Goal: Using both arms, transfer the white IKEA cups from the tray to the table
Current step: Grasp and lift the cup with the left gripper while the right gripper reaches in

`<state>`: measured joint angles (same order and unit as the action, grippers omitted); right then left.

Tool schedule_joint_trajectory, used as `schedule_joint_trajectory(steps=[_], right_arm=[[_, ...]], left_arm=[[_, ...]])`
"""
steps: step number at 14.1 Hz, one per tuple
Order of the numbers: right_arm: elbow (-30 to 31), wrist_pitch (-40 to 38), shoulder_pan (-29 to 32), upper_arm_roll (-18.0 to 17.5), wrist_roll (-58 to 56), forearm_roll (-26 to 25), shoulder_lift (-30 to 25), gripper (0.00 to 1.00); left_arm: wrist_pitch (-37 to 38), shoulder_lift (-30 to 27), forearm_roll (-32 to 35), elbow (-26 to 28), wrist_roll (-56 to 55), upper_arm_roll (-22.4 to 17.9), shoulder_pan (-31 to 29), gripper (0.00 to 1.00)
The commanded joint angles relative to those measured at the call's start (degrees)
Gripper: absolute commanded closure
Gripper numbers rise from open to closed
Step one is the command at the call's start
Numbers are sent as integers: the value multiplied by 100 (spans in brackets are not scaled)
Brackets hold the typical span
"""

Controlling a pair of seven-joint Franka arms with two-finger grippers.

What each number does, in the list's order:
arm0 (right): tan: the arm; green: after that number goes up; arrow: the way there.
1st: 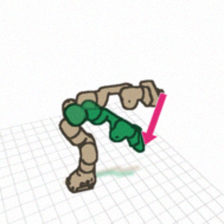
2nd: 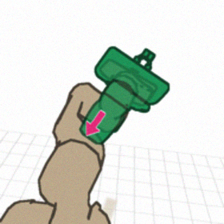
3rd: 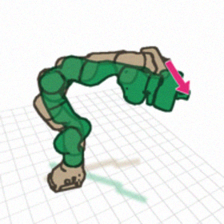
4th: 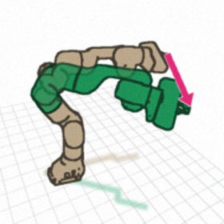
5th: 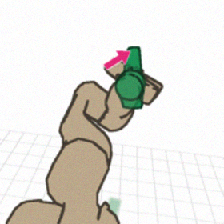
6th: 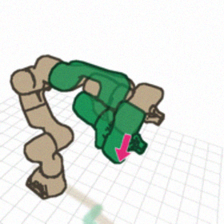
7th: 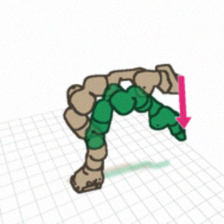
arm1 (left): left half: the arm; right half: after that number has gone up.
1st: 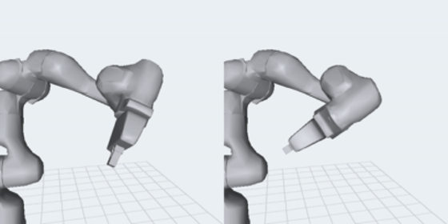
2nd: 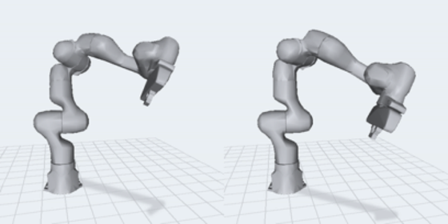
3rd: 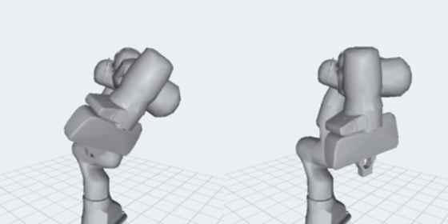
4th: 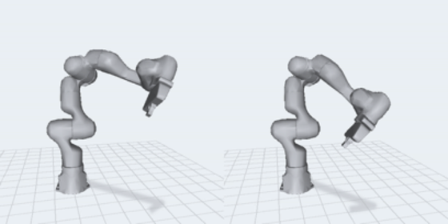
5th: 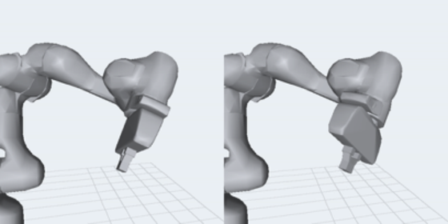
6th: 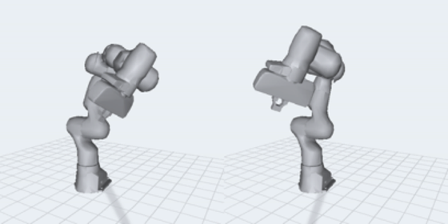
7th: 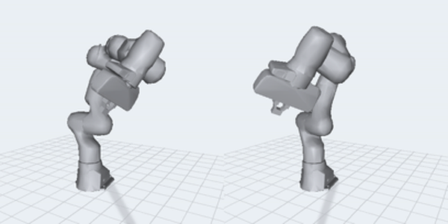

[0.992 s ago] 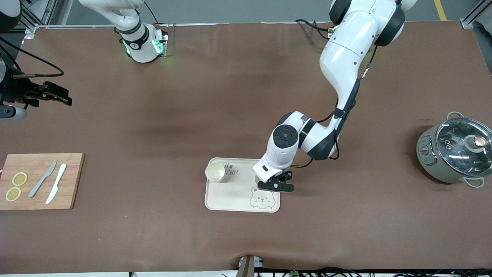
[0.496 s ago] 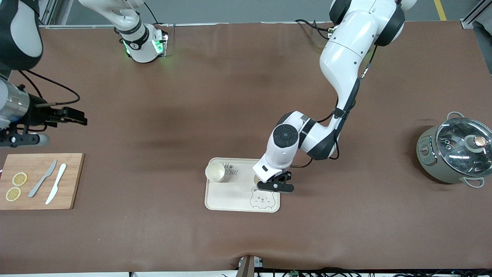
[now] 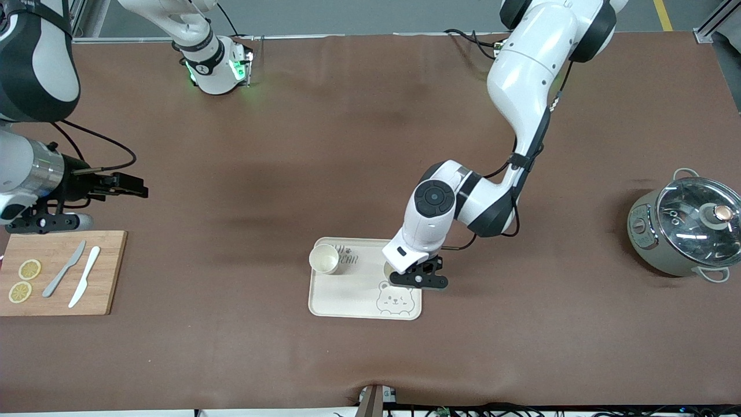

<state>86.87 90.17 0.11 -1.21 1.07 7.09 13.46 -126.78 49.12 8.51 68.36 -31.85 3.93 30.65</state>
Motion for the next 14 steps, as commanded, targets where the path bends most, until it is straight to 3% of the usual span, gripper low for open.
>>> schedule_joint_trajectory(steps=[1,7,14], right_arm=[[-74,131,-142,-11,681,319,270,0],[-74,597,-520,-11,1262,311,560,0],[-74,1676,-1152,-11,2307,250,1078,0]], left_arm=[[189,-866,-69,878,74,2,-93,100],[197,-2431,-166,2574,943,634,-1155,100],[40,-3698,-192,4209,1769,1416,-2536,100]])
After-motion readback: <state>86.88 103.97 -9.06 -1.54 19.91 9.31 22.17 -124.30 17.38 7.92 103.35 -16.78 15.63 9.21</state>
